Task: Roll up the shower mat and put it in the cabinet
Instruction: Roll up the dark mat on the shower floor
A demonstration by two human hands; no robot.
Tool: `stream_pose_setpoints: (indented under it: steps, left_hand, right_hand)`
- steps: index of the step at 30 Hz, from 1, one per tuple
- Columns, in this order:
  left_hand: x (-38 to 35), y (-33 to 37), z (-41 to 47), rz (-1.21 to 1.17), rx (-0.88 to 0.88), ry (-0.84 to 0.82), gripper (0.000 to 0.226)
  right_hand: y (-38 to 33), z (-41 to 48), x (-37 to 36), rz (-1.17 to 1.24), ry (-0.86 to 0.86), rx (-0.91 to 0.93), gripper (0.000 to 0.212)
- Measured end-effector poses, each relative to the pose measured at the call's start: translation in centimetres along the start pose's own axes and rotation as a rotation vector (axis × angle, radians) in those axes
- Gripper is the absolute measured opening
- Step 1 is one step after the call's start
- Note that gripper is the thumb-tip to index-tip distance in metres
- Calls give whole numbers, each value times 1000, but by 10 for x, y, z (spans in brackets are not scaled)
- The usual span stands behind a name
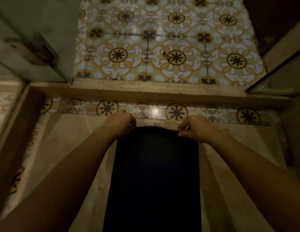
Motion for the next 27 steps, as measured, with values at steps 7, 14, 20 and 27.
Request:
stream_pose_setpoints:
  steps: [7,14,20,27]
  left_hand:
    - [-2,3,0,-68,-20,-150,13]
    - [-4,-5,0,-160,-27,-202,17]
    - [-9,2,-5,-171,35,-100,36]
    - [-16,-9,-8,-288,166,-206,25]
  right_hand:
    - [-2,-3,-4,-46,32,6,32]
    - [-8,-7,-1,-61,31,35,28]
    - [-10,-24,-6,-65,99,-6,31]
    - [-10,-30,-6,-81,140,-12,24]
Point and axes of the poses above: each hand's wrist, its own z-axis towards the middle knuckle, its own x-axis out of the back of the hand, y = z × x, the point moved 8 cm from there along z, towards the middle knuckle, and after that the axes turned 10 degrees about y, right-handed, at the moved point
